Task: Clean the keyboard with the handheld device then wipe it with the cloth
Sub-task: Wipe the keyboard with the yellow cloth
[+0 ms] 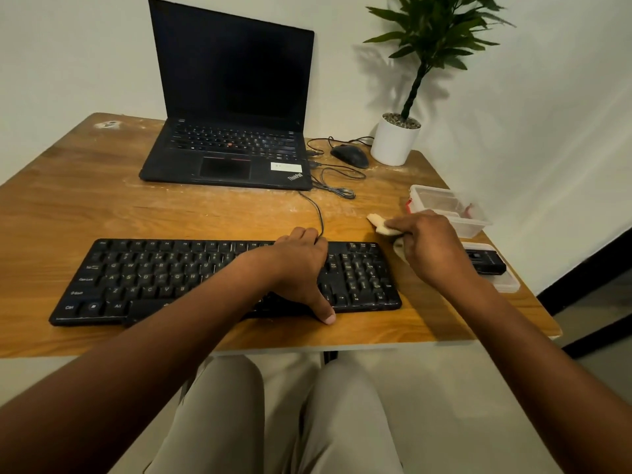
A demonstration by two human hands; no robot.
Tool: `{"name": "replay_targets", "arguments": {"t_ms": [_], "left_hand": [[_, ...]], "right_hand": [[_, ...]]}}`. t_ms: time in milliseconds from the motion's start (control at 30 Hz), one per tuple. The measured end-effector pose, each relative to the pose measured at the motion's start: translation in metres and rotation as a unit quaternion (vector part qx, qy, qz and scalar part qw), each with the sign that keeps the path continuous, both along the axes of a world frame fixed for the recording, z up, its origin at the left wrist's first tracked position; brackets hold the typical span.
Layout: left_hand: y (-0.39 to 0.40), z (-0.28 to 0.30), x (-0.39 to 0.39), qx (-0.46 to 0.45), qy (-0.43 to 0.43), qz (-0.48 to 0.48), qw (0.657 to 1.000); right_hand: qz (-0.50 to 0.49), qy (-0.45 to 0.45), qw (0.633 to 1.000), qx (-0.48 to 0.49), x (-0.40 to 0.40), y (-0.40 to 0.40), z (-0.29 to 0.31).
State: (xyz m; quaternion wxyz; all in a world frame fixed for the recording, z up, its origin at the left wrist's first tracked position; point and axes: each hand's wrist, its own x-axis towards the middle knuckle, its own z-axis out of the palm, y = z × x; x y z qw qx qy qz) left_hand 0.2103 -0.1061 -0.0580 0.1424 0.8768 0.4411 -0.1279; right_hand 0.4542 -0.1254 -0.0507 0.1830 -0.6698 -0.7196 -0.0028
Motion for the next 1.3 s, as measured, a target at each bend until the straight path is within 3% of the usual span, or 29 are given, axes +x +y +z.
{"name": "replay_targets", "arguments": {"t_ms": [100, 200, 367, 533, 633, 733, 933, 1133, 1300], "left_hand": [[0.0, 0.0, 0.0, -0.001, -0.002, 0.005, 1.0], [-0.001, 0.001, 0.001, 0.0, 0.001, 0.011, 1.0], [0.0, 0.0, 0.001, -0.001, 0.001, 0.008, 1.0], [0.001, -0.001, 0.001, 0.0, -0.001, 0.008, 1.0], [0.001, -0.003, 0.0, 0.0, -0.007, 0.015, 1.0], [0.001, -0.003, 0.001, 0.0, -0.008, 0.017, 1.0], [0.001, -0.002, 0.0, 0.004, -0.009, 0.007, 1.0], [0.001, -0.001, -0.002, -0.002, -0.014, 0.0, 1.0], [0.002, -0.002, -0.001, 0.003, -0.011, -0.002, 1.0]], "right_hand": [[0.066, 0.03, 0.997, 0.017, -0.028, 0.008, -0.004], [0.129, -0.028, 0.991, -0.009, -0.043, 0.005, -0.019], [0.067, -0.056, 0.996, -0.034, -0.009, -0.005, -0.014], [0.041, 0.013, 0.999, 0.026, -0.018, -0.004, 0.002], [0.101, 0.017, 0.994, 0.022, -0.053, -0.011, -0.007], [0.178, -0.062, 0.982, -0.012, -0.068, -0.025, -0.023], [0.144, -0.119, 0.982, -0.03, -0.044, -0.026, -0.021], [0.102, -0.113, 0.987, -0.045, -0.021, -0.025, -0.012], [0.058, -0.023, 0.998, 0.024, -0.029, -0.02, -0.004]]}}
